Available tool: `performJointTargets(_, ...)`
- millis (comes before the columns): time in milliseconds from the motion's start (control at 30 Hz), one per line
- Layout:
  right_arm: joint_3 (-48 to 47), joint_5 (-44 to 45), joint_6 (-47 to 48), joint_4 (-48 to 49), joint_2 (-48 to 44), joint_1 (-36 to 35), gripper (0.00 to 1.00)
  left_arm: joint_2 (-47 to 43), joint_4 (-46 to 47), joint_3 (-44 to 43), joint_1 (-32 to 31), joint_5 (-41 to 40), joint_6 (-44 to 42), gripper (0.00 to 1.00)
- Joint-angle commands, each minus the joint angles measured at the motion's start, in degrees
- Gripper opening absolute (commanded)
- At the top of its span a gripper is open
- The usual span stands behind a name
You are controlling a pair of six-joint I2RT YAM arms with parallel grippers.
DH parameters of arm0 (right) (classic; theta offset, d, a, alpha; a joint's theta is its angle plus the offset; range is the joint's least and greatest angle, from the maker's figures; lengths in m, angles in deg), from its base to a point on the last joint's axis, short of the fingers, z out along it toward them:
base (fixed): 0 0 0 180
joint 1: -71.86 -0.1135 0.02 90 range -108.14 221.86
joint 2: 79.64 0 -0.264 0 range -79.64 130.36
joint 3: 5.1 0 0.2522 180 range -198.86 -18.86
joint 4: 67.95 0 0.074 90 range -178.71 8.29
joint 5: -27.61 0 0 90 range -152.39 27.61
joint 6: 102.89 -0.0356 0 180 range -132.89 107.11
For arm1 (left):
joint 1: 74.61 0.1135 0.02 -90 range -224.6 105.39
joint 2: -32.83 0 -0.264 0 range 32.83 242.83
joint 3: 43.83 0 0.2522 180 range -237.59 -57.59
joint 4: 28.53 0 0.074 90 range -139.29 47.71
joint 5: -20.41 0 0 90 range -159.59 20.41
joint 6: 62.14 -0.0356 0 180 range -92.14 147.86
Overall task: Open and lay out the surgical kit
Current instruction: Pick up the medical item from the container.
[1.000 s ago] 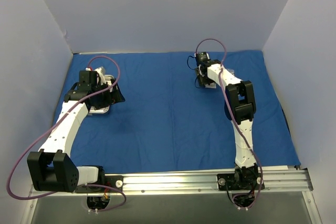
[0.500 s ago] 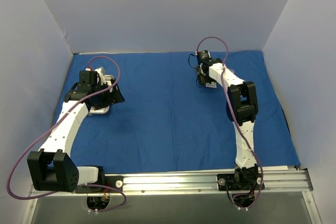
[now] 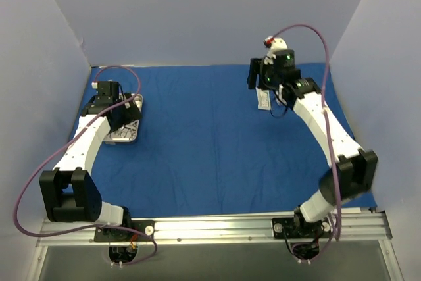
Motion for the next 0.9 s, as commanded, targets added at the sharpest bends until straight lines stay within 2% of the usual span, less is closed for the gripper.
performJointTargets(0, 7.1, -6.9, -3.9, 5.7, -7.1, -0.7, 0.64, 2.8, 3.0, -3.2, 1.4, -9.0, 7.7, 1.00)
performJointTargets(33, 10.1, -8.0, -4.2, 7.3, -8.4, -0.7, 0.65, 3.5, 3.1, -3.6, 3.8, -9.8, 8.9, 0.95)
performJointTargets(267, 20.6, -11.0, -3.9, 11.1, -19.2, -0.8, 0.77, 11.1, 7.1, -6.7, 7.0, -16.5, 16.4, 0.85)
performJointTargets(400, 23.3, -12.5, -3.5, 10.7, -21.4, -0.8, 0.77, 15.9, 9.4, -8.9, 8.3, -17.5, 19.0, 0.74)
performJointTargets(633, 25.8, -13.2, -3.9, 9.8, -23.1, -0.9, 0.77, 26.4, 6.4, -16.0, 8.9, -17.8, 22.0, 0.54)
performJointTargets(867, 26.3, -13.0, -3.8, 9.5, -23.2, -0.9, 0.77, 32.0, 4.1, -20.3, 9.0, -17.3, 24.1, 0.49)
